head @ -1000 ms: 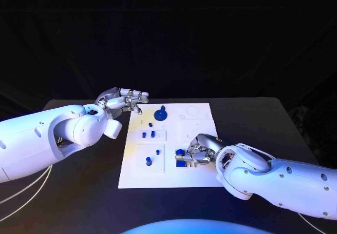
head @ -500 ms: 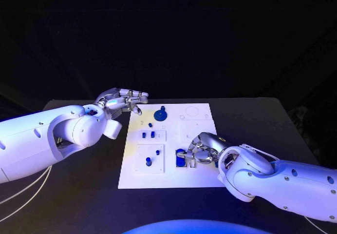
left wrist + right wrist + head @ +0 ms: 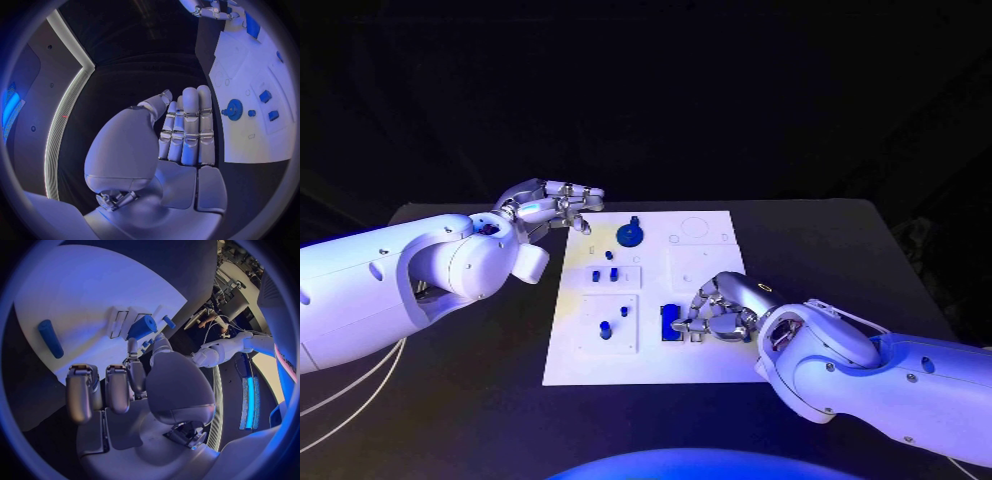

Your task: Assemble the parts on the task board

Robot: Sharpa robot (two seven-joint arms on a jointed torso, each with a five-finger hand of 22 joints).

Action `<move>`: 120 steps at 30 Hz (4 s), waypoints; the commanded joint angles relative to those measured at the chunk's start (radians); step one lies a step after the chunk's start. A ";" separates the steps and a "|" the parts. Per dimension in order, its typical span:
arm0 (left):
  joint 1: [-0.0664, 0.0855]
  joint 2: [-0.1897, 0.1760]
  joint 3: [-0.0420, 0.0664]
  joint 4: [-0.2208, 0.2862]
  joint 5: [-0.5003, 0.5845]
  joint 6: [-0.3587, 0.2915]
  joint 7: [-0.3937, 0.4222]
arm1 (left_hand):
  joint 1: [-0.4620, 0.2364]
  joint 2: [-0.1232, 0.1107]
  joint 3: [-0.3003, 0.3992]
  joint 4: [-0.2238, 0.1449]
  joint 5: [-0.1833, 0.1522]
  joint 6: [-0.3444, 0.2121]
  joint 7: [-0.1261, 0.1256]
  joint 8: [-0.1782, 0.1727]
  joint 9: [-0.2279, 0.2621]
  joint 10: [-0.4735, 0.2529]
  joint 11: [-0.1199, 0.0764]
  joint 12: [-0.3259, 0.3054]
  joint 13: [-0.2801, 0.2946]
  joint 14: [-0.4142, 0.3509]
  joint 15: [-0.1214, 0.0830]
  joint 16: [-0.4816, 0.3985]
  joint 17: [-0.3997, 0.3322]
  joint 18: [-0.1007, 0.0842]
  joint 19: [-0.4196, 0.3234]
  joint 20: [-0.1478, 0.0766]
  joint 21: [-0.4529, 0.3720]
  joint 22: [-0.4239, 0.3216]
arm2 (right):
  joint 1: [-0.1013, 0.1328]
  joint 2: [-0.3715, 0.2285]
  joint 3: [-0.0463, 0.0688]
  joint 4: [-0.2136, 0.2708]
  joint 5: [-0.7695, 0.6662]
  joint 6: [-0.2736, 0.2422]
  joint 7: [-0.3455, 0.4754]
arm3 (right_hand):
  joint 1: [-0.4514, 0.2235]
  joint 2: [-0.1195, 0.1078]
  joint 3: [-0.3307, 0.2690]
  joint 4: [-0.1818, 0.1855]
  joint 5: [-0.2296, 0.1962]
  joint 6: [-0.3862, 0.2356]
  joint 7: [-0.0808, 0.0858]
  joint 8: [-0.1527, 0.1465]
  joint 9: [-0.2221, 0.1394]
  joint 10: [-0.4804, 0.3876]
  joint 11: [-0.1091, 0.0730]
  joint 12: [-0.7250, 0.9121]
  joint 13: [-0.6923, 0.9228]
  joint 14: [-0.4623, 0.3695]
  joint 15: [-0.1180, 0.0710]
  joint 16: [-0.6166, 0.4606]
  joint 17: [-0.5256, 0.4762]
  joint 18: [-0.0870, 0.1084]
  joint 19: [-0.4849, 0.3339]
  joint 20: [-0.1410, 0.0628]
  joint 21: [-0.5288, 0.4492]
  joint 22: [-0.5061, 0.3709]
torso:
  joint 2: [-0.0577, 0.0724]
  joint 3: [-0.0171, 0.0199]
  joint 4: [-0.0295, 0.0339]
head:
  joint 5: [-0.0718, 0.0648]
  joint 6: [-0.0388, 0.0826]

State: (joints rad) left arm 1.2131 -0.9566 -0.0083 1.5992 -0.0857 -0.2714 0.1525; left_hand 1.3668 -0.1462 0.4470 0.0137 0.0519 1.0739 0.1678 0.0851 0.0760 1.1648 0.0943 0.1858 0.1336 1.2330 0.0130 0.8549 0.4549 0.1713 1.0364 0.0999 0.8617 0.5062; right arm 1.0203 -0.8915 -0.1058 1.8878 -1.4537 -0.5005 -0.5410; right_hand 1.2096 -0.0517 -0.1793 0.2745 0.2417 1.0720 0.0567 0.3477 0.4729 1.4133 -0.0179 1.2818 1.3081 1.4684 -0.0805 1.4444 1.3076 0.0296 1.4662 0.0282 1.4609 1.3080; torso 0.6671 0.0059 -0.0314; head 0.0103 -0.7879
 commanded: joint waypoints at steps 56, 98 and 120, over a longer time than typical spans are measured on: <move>0.000 0.001 0.000 0.001 0.005 0.010 0.001 | 0.001 0.003 -0.004 -0.001 -0.001 -0.008 0.003 -0.002 -0.002 -0.010 0.002 0.008 0.002 -0.002 0.003 -0.005 -0.003 0.014 0.002 0.007 -0.006 -0.003 | -0.005 -0.050 0.000 0.005 -0.073 0.015 0.001 | 0.101 0.019 -0.008 -0.029 0.034 0.001 -0.009 0.016 0.012 0.012 -0.005 0.010 0.032 0.061 -0.003 0.007 0.060 -0.007 0.063 0.001 0.005 0.233 | 0.000 0.0004 -0.0024 | -0.008 -0.001; 0.000 0.001 -0.002 0.001 0.005 0.014 -0.002 | 0.002 0.003 -0.005 -0.001 -0.001 -0.010 0.004 -0.002 -0.003 -0.012 0.002 0.009 0.002 -0.002 0.003 -0.005 -0.004 0.013 0.003 0.007 -0.008 -0.004 | -0.031 -0.183 -0.006 -0.016 -0.105 0.088 -0.035 | 0.148 0.070 -0.027 -0.006 0.112 0.020 0.000 -0.067 -0.035 0.009 0.002 -0.023 0.014 0.064 0.004 0.015 0.075 -0.011 0.071 0.008 0.024 0.239 | 0.000 0.0000 -0.0013 | -0.048 -0.004; 0.000 -0.002 -0.002 0.003 0.005 0.017 -0.007 | -0.003 0.004 -0.010 0.004 -0.001 -0.011 0.005 -0.002 -0.003 -0.015 0.004 0.011 0.002 -0.002 0.005 -0.005 -0.005 0.013 0.005 0.008 -0.011 -0.007 | -0.051 -0.107 -0.007 -0.077 -0.245 0.225 -0.087 | 0.251 0.086 0.008 -0.051 0.057 0.033 -0.009 -0.082 -0.037 0.011 -0.007 -0.022 0.021 0.069 -0.005 0.029 0.099 -0.013 0.074 0.000 0.034 0.241 | -0.001 -0.0004 -0.0012 | -0.044 -0.006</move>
State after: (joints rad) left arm 1.2130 -0.9594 -0.0112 1.5991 -0.0854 -0.2709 0.1439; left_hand 1.3668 -0.1462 0.4423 0.0184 0.0519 1.0703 0.1713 0.0850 0.0736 1.1541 0.0977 0.1939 0.1339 1.2329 0.0130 0.8549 0.4504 0.1712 1.0400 0.1035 0.8540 0.5003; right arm 0.9833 -1.0005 -0.1009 1.8226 -1.6542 -0.3959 -0.5809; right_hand 1.4195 -0.0031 -0.1728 0.2294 0.3030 1.0976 0.0499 0.2684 0.4413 1.4098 -0.0110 1.2588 1.4814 1.4684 -0.0800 1.4699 1.3075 0.0296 1.4662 0.0283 1.4924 1.3074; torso 0.6661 0.0058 -0.0325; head -0.0346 -0.7947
